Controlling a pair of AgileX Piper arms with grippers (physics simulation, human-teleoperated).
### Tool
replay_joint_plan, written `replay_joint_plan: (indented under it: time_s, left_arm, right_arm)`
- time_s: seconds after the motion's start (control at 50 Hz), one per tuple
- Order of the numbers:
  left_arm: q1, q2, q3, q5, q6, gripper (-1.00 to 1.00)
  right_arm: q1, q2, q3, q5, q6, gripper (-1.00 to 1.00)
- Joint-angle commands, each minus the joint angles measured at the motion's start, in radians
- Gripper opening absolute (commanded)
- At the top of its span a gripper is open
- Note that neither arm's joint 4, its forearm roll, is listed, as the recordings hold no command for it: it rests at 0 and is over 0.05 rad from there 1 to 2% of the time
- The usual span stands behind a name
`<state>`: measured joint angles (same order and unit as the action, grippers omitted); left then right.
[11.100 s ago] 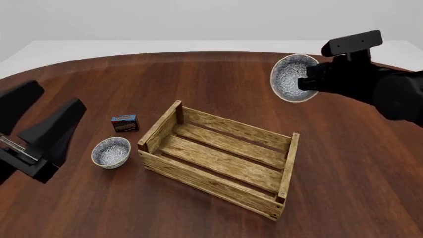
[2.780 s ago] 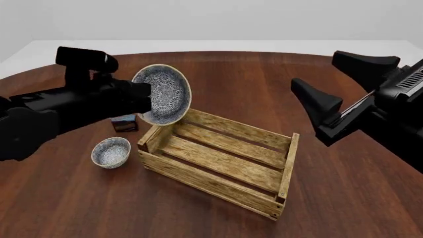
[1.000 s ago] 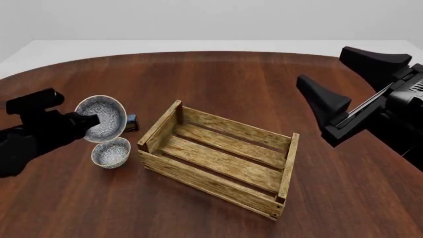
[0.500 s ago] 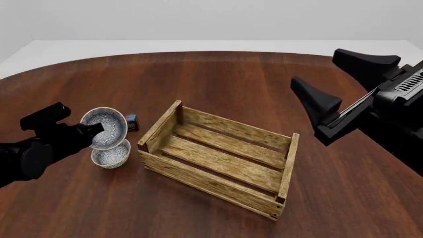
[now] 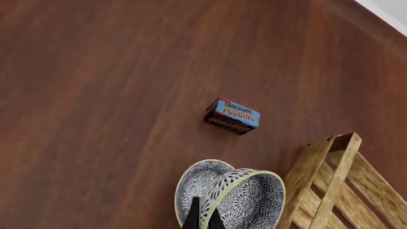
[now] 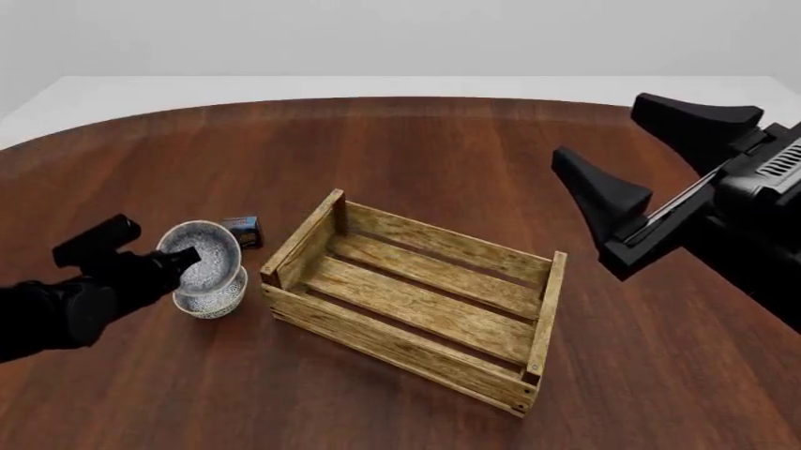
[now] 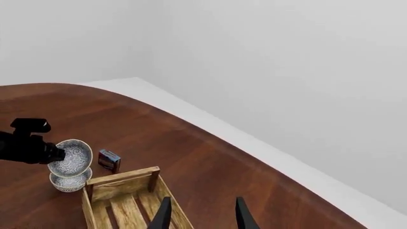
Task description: Stack the right bowl on the left bowl and place them in the tray.
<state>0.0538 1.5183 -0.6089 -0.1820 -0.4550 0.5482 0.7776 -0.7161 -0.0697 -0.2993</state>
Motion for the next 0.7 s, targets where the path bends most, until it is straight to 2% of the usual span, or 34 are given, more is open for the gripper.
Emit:
replay_joint_plan:
  time_s: [0.02,0.7]
  left_arm:
    - [0.002,0.055,0.006,-0.049,-0.013,-1.0]
    - [-0.01,0.065,0.014,-0.049,-0.015,-1.0]
  right_arm:
    - [0.001,-0.011,0.0,0.006,0.0,1.0]
    - [0.002,-0.017,0.0,0.01,0.001,1.0]
